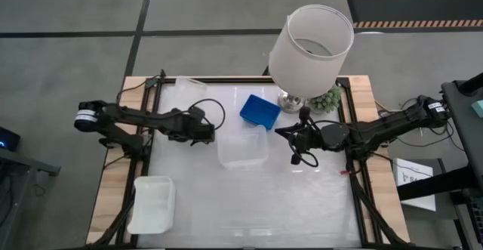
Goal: Stack baskets by color
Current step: Stack the top white bin on top of the bottom white bin
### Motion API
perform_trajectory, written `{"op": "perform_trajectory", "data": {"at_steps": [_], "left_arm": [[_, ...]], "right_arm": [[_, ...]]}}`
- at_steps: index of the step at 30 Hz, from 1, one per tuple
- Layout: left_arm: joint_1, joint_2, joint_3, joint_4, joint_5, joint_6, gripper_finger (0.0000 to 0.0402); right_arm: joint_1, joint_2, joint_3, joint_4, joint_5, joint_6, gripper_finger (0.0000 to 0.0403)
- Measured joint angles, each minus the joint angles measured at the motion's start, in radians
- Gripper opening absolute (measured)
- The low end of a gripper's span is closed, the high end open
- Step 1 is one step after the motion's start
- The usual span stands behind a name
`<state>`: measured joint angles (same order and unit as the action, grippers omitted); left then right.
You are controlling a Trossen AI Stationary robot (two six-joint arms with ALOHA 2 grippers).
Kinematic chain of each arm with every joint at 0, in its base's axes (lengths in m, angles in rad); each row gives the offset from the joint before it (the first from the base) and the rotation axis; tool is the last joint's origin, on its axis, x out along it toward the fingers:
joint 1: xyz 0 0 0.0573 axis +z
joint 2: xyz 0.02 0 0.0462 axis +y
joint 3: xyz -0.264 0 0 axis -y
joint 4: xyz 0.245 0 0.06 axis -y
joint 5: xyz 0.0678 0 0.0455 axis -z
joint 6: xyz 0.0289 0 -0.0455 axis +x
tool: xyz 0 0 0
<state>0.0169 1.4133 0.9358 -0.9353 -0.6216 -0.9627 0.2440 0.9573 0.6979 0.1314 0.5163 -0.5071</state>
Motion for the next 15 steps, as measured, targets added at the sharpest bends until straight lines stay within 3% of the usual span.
{"op": "perform_trajectory", "data": {"at_steps": [8,15], "left_arm": [[-0.123,-0.007,0.252,-0.247,-0.023,-0.024,0.0002],[-0.301,-0.008,0.438,-0.27,0.044,-0.047,0.0001]], "right_arm": [[0.0,0.0,0.0,-0.001,0.0,0.001,0.0009],[0.0,0.0,0.0,-0.025,0.0,0.002,0.0009]]}}
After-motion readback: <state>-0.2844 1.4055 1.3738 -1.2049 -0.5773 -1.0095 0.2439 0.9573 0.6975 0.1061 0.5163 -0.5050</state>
